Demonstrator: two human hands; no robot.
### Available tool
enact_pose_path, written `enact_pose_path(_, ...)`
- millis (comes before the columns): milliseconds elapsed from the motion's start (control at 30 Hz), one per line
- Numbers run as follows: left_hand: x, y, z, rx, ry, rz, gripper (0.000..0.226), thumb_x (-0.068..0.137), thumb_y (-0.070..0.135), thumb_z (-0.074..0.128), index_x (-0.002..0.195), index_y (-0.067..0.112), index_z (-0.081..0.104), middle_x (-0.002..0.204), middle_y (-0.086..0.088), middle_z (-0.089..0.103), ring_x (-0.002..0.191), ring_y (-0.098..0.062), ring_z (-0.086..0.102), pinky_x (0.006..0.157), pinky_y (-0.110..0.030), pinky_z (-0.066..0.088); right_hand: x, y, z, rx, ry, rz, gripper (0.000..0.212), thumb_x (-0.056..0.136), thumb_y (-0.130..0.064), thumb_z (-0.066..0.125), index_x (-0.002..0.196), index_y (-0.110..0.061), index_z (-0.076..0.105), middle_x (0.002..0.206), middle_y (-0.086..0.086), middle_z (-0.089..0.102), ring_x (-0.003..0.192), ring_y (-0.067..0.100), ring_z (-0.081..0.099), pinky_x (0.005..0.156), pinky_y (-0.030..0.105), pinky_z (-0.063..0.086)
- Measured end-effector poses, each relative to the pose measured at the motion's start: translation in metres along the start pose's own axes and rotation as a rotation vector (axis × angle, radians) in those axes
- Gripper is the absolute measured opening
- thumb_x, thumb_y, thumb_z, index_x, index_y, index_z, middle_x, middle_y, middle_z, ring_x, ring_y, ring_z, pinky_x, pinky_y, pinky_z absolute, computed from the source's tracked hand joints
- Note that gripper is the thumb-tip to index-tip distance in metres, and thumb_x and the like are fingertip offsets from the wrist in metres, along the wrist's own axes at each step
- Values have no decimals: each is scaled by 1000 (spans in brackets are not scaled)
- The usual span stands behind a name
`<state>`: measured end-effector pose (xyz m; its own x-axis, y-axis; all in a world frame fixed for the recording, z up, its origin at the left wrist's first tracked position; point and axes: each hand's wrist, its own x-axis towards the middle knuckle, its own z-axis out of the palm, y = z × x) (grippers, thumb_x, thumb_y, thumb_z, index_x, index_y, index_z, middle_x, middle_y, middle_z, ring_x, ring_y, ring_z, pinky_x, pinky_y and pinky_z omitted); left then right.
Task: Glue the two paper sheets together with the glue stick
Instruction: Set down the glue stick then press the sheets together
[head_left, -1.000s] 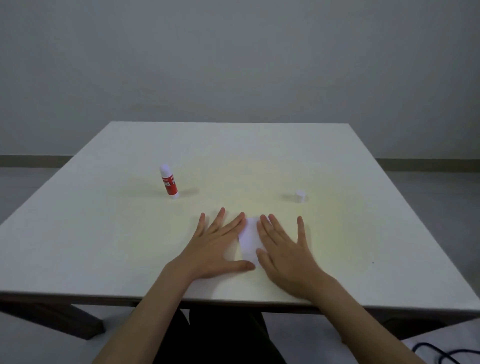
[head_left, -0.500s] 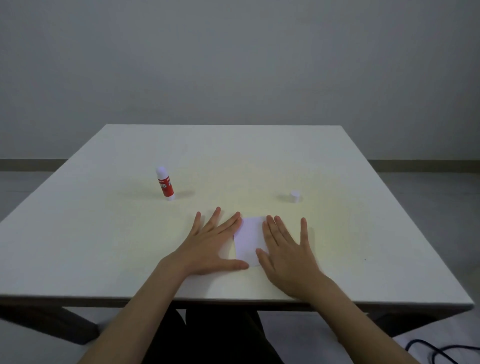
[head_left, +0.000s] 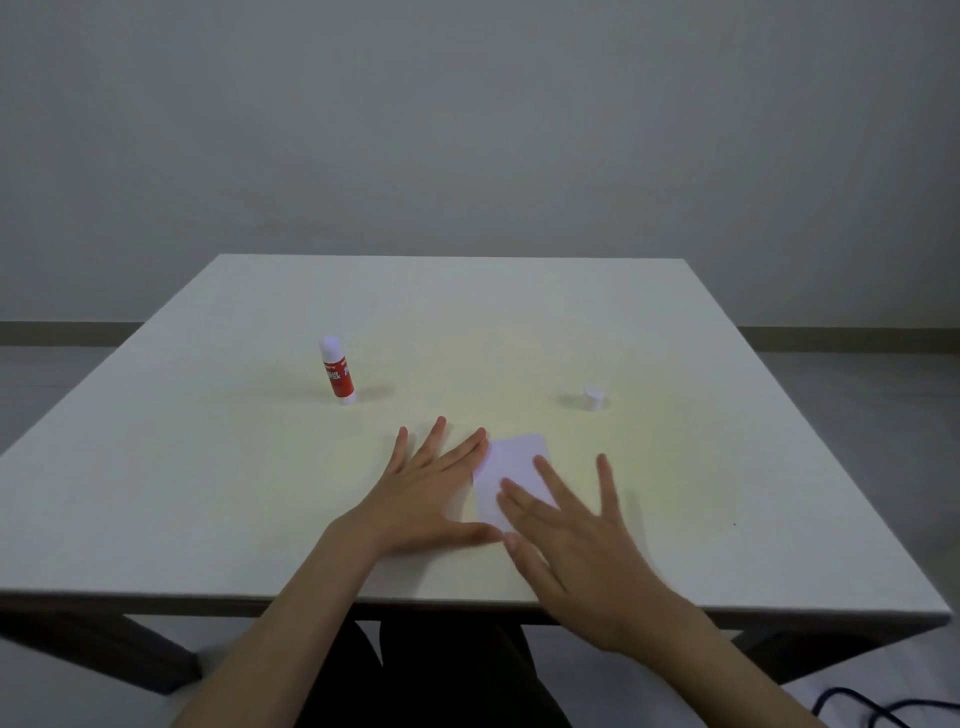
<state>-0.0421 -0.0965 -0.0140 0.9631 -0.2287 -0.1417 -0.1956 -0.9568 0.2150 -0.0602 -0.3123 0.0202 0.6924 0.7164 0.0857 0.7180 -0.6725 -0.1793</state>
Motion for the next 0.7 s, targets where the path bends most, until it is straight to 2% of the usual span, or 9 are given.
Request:
enact_pose_path(67,0,0,1,12,6,4,107,65,88,25,148,33,-13,146,28,-25,141,-15,-30,112,-47,-22,14,-4,9,-14,-35,-59,66,90,-49,-1,143,-27,31,154,-15,29,147,15,-3,104,50,-33)
enact_pose_path(167,-1,-1,1,-19,3,-3,108,66,87,31,149,32,-12,152,26,-21,141,-14,-31,112,-46,-23,34,16,15,-59,-46,0,52,97,-40,11,147,-30,21,155,-18,22,147,17,-7,104,53,-30)
enact_pose_path(300,-1,-1,0,-12,-11,3,108,68,85,35,148,32,-14,154,23,-20,140,-13,-33,112,-46,-24,52,38,7,-111,-57,81,51,99,-37,12,149,-27,8,158,-14,12,147,16,-8,111,55,-22)
enact_pose_path(367,-1,-1,0,-37,-3,-1,108,68,86,35,149,32,-13,154,23,-19,140,-12,-33,112,-46,-24,41,29,11,-117,-36,-23,54,98,-40,9,149,-22,13,158,-8,16,147,17,-1,111,56,-22)
enact_pose_path(467,-2,0,0,-51,-6,2,108,67,86,34,149,33,-11,155,24,-17,141,-11,-31,112,-44,-24,7,24,22,-95,-58,-214,58,98,-43,7,145,-20,28,154,-5,30,144,17,18,108,58,-12)
enact_pose_path(533,-2,0,0,-48,-16,4,107,68,85,35,149,32,-12,155,24,-18,141,-12,-31,112,-44,-24,5,41,17,-132,-61,-172,56,97,-43,9,148,-22,18,156,-7,20,145,17,10,108,56,-17)
enact_pose_path(633,-1,-1,-1,-28,-26,4,107,69,85,36,149,32,-13,155,24,-19,140,-12,-32,113,-46,-23,19,68,7,-178,-104,25,53,98,-41,9,148,-28,-5,159,-14,-2,146,15,-13,108,53,-29)
enact_pose_path(700,-1,-2,-1,-22,-24,1,107,68,85,36,148,33,-13,154,24,-19,140,-12,-32,112,-46,-24,23,62,6,-164,-95,40,55,97,-43,9,149,-26,-3,159,-12,0,146,17,-14,108,54,-29)
